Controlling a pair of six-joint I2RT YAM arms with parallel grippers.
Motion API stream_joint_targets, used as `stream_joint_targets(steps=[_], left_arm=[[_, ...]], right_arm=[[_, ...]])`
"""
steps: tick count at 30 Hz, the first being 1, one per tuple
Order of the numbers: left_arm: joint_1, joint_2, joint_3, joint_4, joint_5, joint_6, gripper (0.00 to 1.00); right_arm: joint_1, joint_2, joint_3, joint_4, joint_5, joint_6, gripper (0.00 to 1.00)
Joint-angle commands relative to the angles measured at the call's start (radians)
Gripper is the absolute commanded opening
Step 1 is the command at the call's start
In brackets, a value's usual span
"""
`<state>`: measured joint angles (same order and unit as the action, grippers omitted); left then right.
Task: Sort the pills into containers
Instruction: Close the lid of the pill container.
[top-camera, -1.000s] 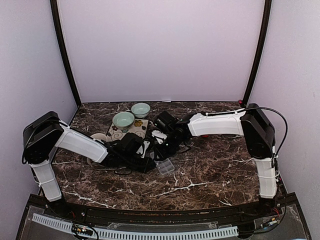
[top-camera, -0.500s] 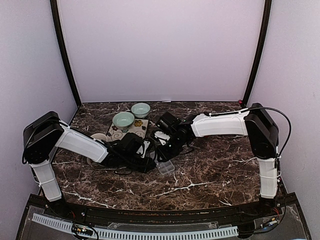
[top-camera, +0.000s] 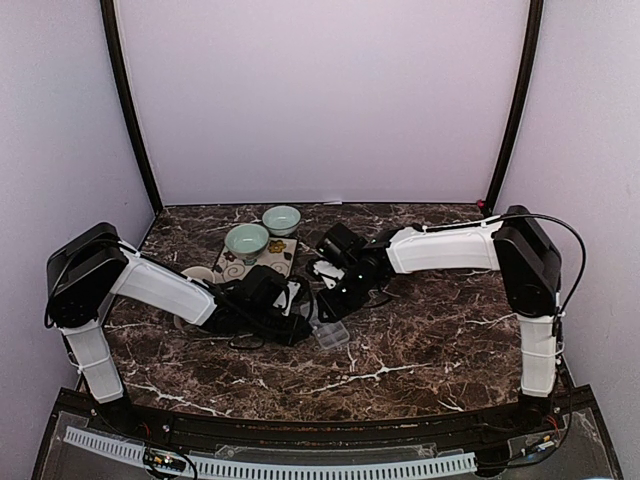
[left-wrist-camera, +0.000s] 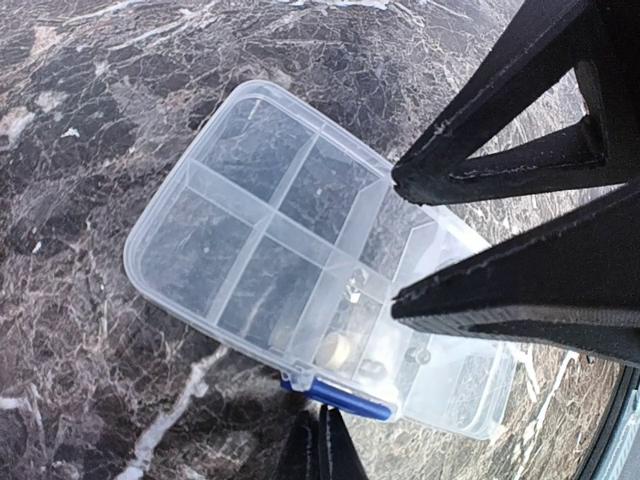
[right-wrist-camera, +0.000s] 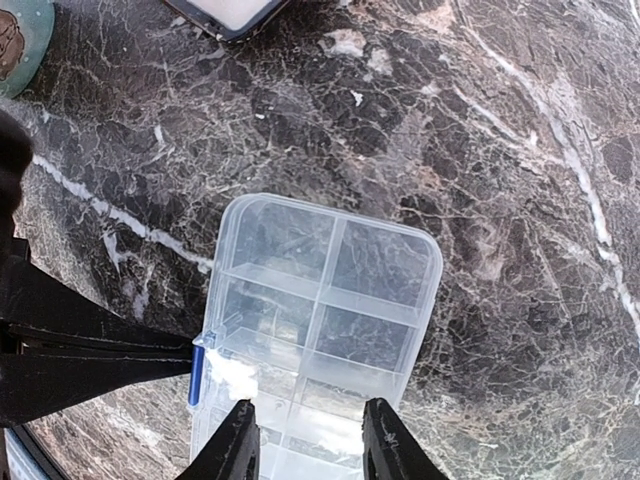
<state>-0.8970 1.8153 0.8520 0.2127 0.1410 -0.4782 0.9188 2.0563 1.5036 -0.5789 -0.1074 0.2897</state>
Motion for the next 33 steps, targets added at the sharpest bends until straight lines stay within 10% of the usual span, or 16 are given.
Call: stream_joint_targets(steps=[1,33], left_arm=[[-0.005,0.030,0.012,-0.028,-0.013,0.012,0.00],[-0.004,0.056,0.013,0.001,-0.014,0.004,0.00]], right_arm=[[-0.015,0.027,-0.042,-0.065,0.006,0.010,0.36],[-0.046,0.003,-0.043,-0.062,-0.022,0.022,0.40]])
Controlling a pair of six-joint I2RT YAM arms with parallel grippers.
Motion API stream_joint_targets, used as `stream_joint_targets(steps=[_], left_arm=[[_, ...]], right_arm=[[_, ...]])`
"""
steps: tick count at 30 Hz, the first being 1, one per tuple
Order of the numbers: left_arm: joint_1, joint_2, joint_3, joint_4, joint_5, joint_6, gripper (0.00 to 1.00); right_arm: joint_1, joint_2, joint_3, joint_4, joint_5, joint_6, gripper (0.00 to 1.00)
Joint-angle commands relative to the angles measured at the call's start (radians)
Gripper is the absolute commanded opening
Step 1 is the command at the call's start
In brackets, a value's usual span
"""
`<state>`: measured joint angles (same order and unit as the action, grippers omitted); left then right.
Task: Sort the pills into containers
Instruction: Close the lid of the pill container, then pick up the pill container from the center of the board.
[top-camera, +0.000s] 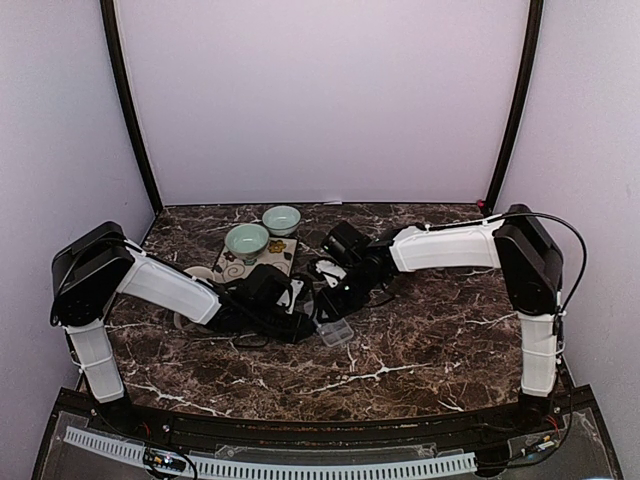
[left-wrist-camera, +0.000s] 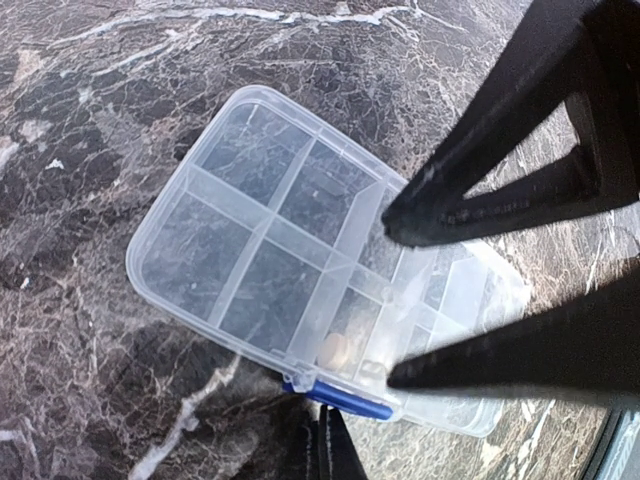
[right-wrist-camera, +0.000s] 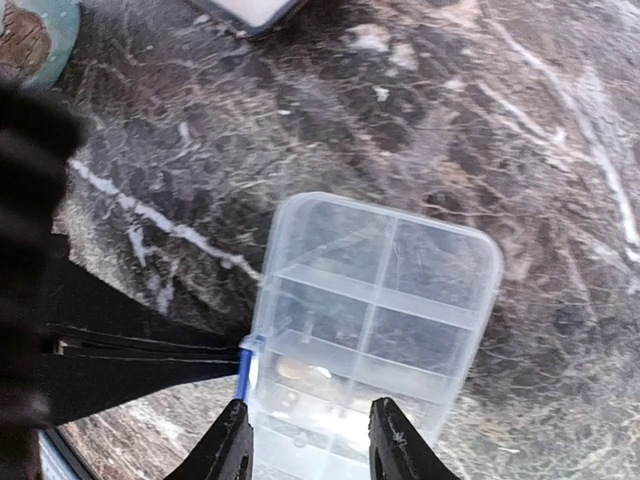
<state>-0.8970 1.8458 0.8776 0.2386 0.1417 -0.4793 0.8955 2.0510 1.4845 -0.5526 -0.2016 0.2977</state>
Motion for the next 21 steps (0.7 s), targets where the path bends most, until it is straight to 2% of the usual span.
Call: stream_joint_targets(steps=[1,11,21], left_arm=[[-0.003,0.026,-0.012,-0.025,-0.014,0.005,0.00],[0.002,0.026,-0.009,-0.028,-0.014,0.005,0.00],[0.005,0.033,0.002,-0.033,-0.010,0.007,0.00]], right_arm=[[-0.028,0.007,-0.025,-0.088,0.077,0.014,0.40],[-0.058,0.027,-0.035,-0.085,0.079,0.006,0.39],[-0.065,0.053,-0.060,-0.051,-0.055,0.003,0.34]])
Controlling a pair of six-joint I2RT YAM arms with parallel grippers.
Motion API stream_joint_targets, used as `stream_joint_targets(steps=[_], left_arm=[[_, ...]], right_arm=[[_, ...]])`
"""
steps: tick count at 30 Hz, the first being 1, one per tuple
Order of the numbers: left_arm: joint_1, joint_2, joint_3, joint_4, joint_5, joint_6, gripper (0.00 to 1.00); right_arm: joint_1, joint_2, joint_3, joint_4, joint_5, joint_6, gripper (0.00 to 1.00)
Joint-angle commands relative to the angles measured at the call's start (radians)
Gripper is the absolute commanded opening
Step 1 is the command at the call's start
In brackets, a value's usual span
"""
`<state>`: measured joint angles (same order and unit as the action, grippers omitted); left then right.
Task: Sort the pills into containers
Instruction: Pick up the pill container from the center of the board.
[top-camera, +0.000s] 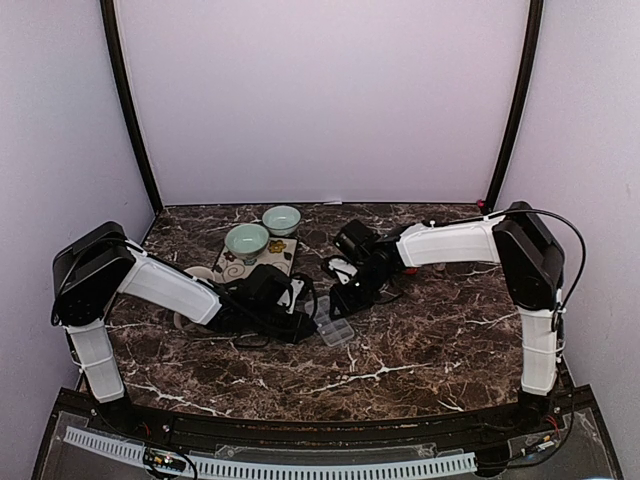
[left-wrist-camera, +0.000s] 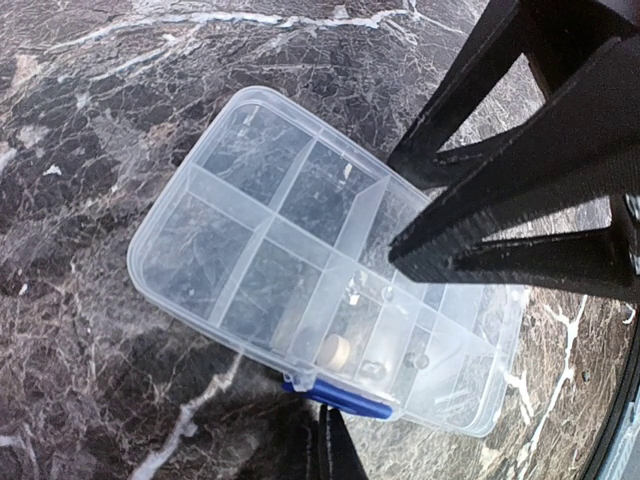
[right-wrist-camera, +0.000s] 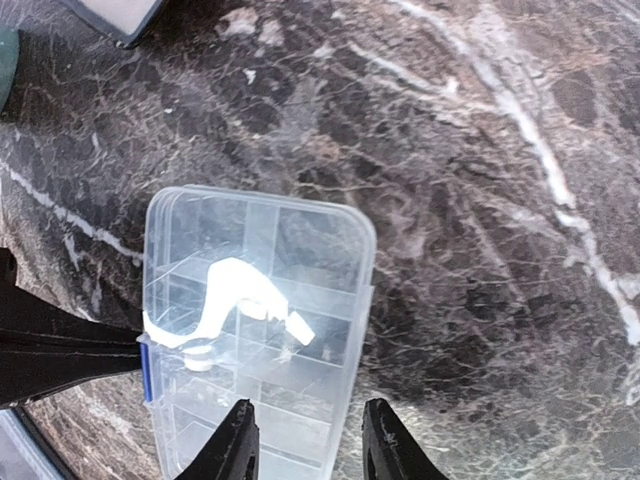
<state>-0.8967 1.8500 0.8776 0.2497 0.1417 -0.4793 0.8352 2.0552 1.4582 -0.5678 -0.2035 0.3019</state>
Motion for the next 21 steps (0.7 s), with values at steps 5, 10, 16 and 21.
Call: stream_joint_targets(steps=[5,10,16,21], left_arm=[[0.005,0.042,0.019,-0.046,-0.006,0.013,0.00],[0.005,0.063,0.033,-0.039,0.002,0.011,0.00],[0.005,0.088,0.048,-0.033,0.016,0.004,0.00],[0.005,0.108,0.064,-0.038,0.020,0.004,0.00]], right_arm=[[-0.004,0.064,-0.042,-0.037,-0.143,-0.007,0.30],[-0.004,0.079,-0.056,-0.037,-0.215,-0.003,0.26],[-0.004,0.096,-0.054,-0.042,-0.278,0.009,0.23],[0.002,0.109,-0.044,-0.056,-0.307,0.009,0.20]])
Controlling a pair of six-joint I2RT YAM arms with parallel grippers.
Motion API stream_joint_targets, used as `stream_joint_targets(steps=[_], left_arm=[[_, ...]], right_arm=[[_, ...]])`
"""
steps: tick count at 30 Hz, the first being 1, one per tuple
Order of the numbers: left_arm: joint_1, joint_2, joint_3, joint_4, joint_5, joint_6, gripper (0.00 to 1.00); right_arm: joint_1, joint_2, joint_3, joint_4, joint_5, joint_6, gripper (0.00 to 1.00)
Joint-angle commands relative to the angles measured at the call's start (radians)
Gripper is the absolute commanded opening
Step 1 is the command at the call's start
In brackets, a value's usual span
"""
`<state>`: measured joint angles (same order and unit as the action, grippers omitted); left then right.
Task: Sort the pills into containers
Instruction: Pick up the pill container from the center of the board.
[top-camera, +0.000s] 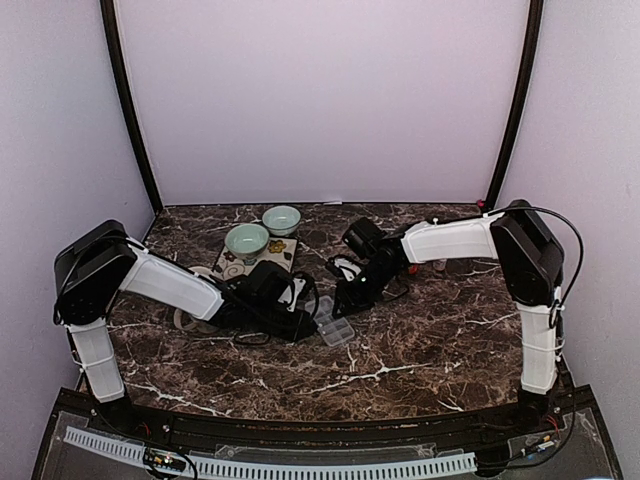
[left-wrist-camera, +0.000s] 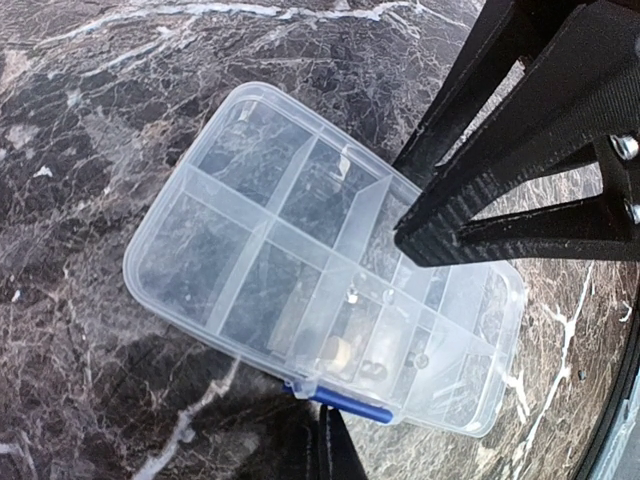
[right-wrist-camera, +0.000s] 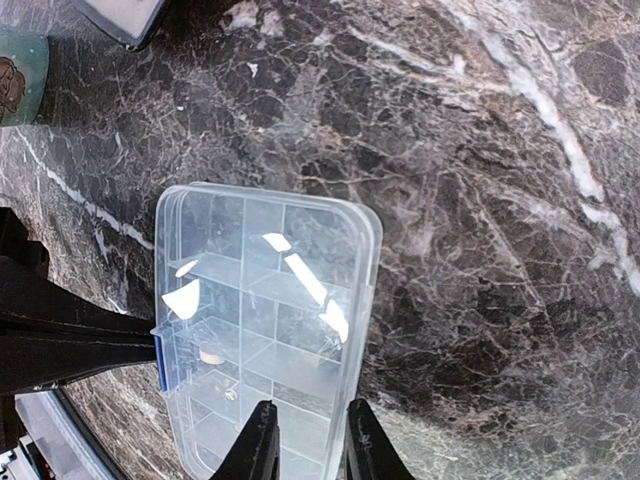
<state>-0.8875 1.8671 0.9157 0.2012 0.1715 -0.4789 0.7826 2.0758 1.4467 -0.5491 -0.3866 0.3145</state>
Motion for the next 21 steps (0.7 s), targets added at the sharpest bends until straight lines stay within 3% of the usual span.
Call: stream_joint_targets(steps=[1,21], left_arm=[[-0.004,0.095,0.030,0.007,-0.008,0.003,0.00],[-0.035,0.203,0.194,-0.092,-0.071,0.027,0.00]], right_arm=[[0.057,0.089,-0.031,-0.077,-0.131,-0.003,0.20],[0.109,0.109,-0.012,-0.079,-0.194,0.017,0.18]])
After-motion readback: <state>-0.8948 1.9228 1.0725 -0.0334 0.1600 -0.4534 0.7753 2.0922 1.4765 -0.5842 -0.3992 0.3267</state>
